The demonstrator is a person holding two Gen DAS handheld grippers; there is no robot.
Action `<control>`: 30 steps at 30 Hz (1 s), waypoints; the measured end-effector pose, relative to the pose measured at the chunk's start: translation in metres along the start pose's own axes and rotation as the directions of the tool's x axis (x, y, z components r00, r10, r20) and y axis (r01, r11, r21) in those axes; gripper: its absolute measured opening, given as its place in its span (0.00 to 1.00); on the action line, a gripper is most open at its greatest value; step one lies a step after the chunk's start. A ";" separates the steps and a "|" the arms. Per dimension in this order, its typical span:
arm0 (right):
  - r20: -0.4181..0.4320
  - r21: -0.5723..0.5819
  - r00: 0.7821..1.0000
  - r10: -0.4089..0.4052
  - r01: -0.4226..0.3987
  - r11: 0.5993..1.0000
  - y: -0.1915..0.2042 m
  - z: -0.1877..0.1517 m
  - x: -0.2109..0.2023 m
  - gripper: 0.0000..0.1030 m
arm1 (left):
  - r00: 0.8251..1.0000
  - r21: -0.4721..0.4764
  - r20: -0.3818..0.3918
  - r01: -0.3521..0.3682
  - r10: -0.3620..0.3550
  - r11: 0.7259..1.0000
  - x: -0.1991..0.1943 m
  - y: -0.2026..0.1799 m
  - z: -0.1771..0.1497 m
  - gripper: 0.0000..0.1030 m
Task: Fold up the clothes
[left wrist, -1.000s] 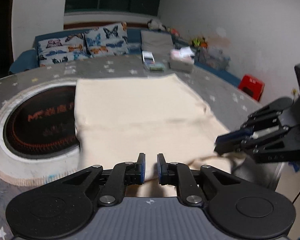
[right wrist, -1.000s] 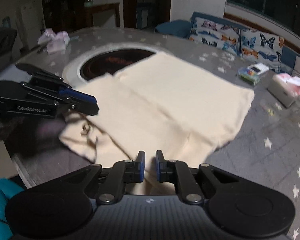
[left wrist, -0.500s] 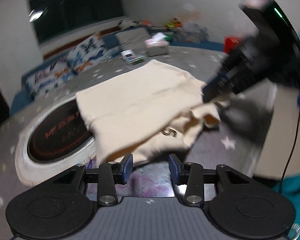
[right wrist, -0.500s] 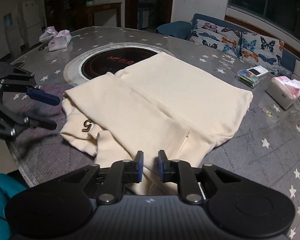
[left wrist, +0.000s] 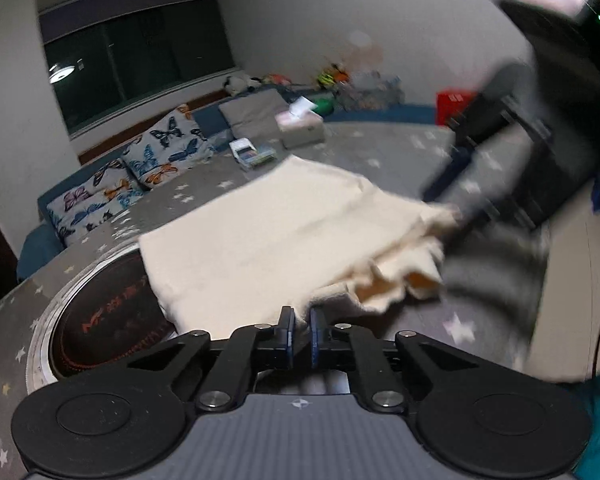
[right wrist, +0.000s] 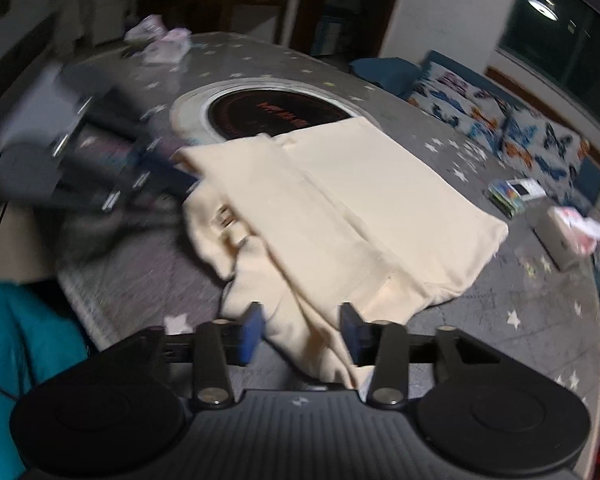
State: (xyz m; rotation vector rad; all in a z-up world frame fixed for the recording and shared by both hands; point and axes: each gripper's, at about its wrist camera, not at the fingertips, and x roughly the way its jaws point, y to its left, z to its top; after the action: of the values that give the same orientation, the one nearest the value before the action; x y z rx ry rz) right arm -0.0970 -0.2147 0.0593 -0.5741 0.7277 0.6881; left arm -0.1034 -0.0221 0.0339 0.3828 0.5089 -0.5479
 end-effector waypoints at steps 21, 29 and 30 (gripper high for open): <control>0.041 0.018 0.997 0.062 -0.062 0.998 -0.017 0.007 0.036 0.12 | 0.999 -0.132 -0.036 0.023 -0.028 0.991 0.023 0.033 0.007 0.12; 0.058 0.106 0.995 0.077 -0.083 0.991 -0.031 0.011 0.033 0.11 | 0.999 0.004 -0.048 -0.002 0.002 1.000 0.008 0.016 -0.013 0.32; 0.059 0.110 0.995 0.076 -0.083 0.990 -0.031 0.012 0.032 0.11 | 0.999 0.015 -0.051 -0.007 0.008 1.000 0.008 0.016 -0.015 0.32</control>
State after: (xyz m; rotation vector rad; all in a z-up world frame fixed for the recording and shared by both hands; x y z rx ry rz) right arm -0.0516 -0.2151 0.0498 -0.4233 0.7362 0.7291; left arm -0.0933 -0.0059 0.0206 0.4138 0.5527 -0.5358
